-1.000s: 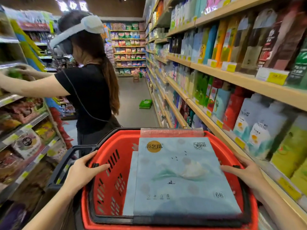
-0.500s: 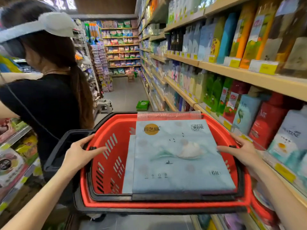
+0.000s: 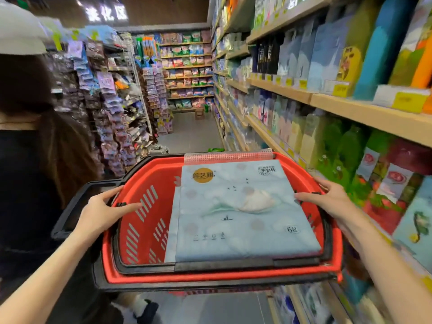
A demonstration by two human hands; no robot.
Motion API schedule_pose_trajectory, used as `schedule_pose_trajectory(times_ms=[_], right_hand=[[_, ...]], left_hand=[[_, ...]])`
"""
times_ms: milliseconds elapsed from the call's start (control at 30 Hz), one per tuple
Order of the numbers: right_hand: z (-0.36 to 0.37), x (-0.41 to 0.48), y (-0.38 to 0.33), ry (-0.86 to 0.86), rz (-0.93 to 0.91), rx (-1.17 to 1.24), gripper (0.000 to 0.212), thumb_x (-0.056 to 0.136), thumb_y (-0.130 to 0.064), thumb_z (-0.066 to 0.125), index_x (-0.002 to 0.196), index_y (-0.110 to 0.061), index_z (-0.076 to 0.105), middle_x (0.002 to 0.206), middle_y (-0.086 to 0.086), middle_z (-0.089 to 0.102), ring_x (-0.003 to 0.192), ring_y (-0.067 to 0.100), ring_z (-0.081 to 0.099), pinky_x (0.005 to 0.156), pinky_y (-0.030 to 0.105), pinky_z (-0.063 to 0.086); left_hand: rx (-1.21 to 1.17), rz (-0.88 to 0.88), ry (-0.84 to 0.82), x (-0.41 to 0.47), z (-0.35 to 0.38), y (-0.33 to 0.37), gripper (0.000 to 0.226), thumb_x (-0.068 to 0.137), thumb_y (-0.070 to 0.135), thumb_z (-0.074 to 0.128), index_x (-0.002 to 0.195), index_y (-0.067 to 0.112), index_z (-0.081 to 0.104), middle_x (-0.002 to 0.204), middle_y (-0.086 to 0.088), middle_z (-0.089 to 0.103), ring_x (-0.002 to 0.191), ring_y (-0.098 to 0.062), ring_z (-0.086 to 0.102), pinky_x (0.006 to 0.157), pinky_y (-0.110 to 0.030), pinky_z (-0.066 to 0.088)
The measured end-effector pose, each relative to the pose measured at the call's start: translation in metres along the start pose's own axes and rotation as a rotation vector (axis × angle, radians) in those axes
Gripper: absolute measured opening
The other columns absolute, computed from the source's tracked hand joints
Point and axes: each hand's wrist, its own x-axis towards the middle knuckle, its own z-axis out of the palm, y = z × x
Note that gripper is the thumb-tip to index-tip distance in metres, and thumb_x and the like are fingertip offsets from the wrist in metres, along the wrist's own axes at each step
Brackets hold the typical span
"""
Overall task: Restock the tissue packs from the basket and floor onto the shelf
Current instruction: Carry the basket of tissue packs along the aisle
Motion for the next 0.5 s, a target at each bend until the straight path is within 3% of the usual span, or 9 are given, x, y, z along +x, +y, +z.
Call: schedule_pose_trajectory(times_ms=[100, 200, 367, 433, 500], right_hand=[[0.009, 0.052, -0.001, -0.01, 0.016, 0.023, 0.076, 0.059, -0.004, 0.082, 0.128, -0.007, 0.05, 0.081, -0.015, 0.06, 0.049, -0.015, 0.056, 0.046, 0.004, 0.043], [0.023, 0.102, -0.001, -0.035, 0.042, 0.0, 0.07, 0.061, 0.0, 0.08, 0.125, -0.01, 0.053, 0.078, -0.01, 0.065, 0.05, -0.007, 0.061, 0.048, 0.01, 0.049], [0.063, 0.191, -0.002, -0.073, 0.043, -0.022, 0.052, 0.06, 0.002, 0.08, 0.104, -0.016, 0.058, 0.076, -0.004, 0.065, 0.046, -0.003, 0.06, 0.045, 0.011, 0.047], [0.084, 0.226, -0.003, -0.1, 0.056, -0.013, 0.069, 0.053, -0.008, 0.086, 0.114, -0.02, 0.053, 0.078, -0.001, 0.066, 0.051, 0.002, 0.063, 0.047, 0.013, 0.049], [0.103, 0.258, -0.002, -0.103, 0.08, -0.01, 0.104, 0.033, -0.029, 0.092, 0.127, -0.013, 0.05, 0.095, 0.006, 0.069, 0.07, 0.013, 0.067, 0.059, 0.022, 0.052]], left_hand=[[0.007, -0.028, 0.015, 0.036, 0.013, 0.008, 0.085, 0.052, 0.047, 0.085, 0.129, 0.028, 0.053, 0.128, -0.007, 0.059, 0.113, -0.024, 0.057, 0.092, -0.043, 0.048], [0.012, -0.046, 0.005, 0.078, 0.022, 0.015, 0.086, 0.051, 0.047, 0.085, 0.129, 0.028, 0.053, 0.123, -0.007, 0.062, 0.097, -0.022, 0.063, 0.087, -0.042, 0.051], [0.061, -0.065, -0.015, 0.168, 0.041, 0.016, 0.098, 0.038, 0.063, 0.082, 0.126, 0.028, 0.056, 0.129, -0.009, 0.059, 0.11, -0.027, 0.059, 0.088, -0.043, 0.05], [0.043, -0.091, -0.033, 0.211, 0.044, 0.011, 0.11, 0.022, 0.075, 0.078, 0.122, 0.034, 0.058, 0.122, -0.007, 0.063, 0.101, -0.025, 0.064, 0.086, -0.043, 0.051], [0.031, -0.096, -0.053, 0.255, 0.046, 0.007, 0.117, 0.014, 0.077, 0.076, 0.122, 0.035, 0.058, 0.12, -0.005, 0.064, 0.098, -0.023, 0.065, 0.088, -0.046, 0.052]])
